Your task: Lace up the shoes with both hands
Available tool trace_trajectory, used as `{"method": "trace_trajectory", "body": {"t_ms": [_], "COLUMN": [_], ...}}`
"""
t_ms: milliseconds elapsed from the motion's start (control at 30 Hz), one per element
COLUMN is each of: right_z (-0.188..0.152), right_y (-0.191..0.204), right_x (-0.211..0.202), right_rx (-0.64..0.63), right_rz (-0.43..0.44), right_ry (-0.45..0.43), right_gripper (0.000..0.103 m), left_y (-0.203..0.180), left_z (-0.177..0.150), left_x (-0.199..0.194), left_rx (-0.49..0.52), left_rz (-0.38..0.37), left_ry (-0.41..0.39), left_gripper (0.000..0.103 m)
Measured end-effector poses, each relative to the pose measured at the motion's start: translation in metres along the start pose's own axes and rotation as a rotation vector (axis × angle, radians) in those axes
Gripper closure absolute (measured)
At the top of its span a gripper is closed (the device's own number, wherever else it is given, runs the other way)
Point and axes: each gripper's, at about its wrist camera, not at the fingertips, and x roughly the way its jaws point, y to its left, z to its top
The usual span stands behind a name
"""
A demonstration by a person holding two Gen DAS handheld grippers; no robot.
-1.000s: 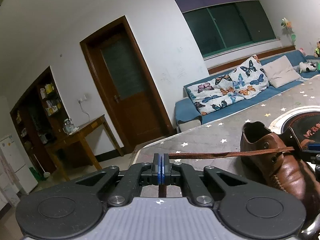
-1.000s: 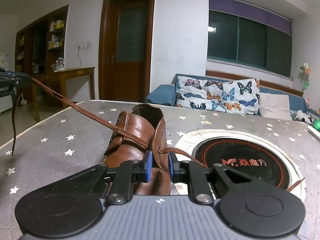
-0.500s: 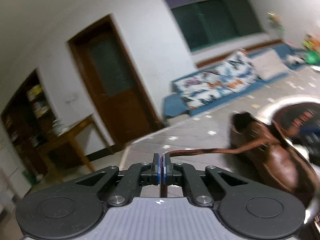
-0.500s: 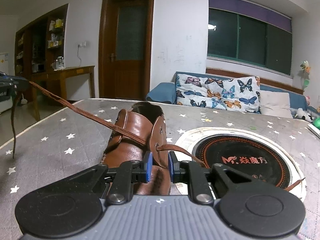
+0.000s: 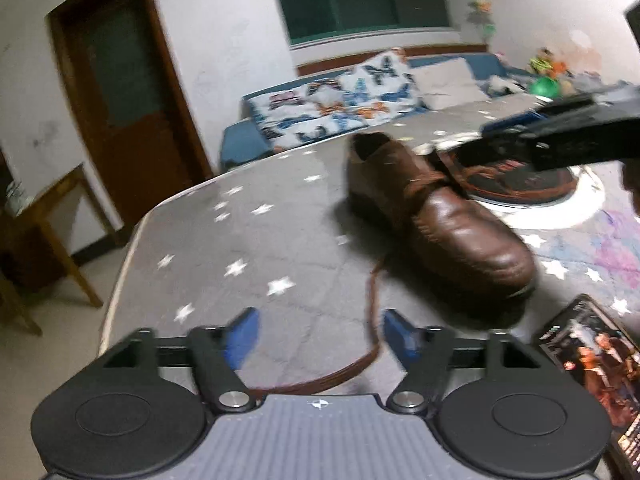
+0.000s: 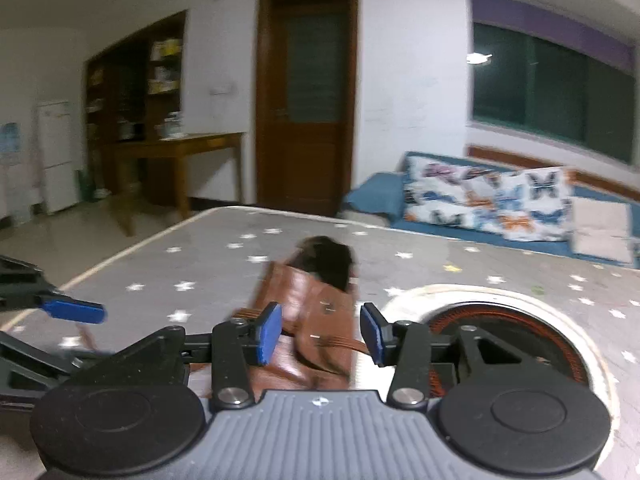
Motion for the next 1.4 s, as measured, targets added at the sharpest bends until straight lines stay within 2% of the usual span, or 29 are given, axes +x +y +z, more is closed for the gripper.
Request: {"method": "trace_trajectory", "body": {"t_ms": [33,100,200,333,500,667,767,967,1100,1267,1400], "right_z": [0.003,0.007,0.008,0.005,0.001,-0.001,-0.003,-0.006,-0.007,-0.012,-0.015], "right_y": [0.001,0.005,0.018,0.034,0.047,0.041,0.031,0.010,0.001,-0.009,-0.015], "right_x": [0.001,0.003,0.012,0.021,0.022,0.009,-0.001,-0.012,-0.013,-0.010,-0.007], "right_rx": [-0.001,-0.016,-0.046,-0.076,-0.103,-0.088,-0.052,0.028,0.046,0.083,0.088], "right_rz": [0.046,0.120,0.216,0.285,0.334,0.300,0.257,0.194,0.160,0.156,0.144], "right_ry": [0.011,0.034,0.081,0.137,0.174,0.176,0.182,0.197,0.212,0.234,0.248], "right_gripper": [0.059,0.059,0.059,0.059,0.048,0.041,0.036,0.031,0.025,0.023,0.021], "left_y": [0.007,0.019,0.030,0.031,0.032,0.033,0.029,0.010,0.005,-0.001,-0.010], "left_z": [-0.002,-0.005,-0.010,-0.013,-0.012,-0.004,0.003,0.011,0.016,0.020,0.023], "left_x": [-0.001,-0.004,-0.005,-0.005,-0.004,0.003,0.006,0.006,0.004,0.006,0.006], "left_rx": [-0.026,-0.076,-0.104,-0.084,-0.108,-0.216,-0.239,-0.202,-0.220,-0.247,-0.241], "left_rz": [0.016,0.036,0.055,0.079,0.065,-0.008,-0.034,-0.042,-0.040,-0.030,-0.019], "left_ry": [0.000,0.001,0.020,0.032,0.029,0.050,0.050,0.053,0.055,0.100,0.106], "left_gripper": [0.018,0.000,0.000,0.000,0.000,0.000,0.000,0.000,0.000,0.000,0.000]}}
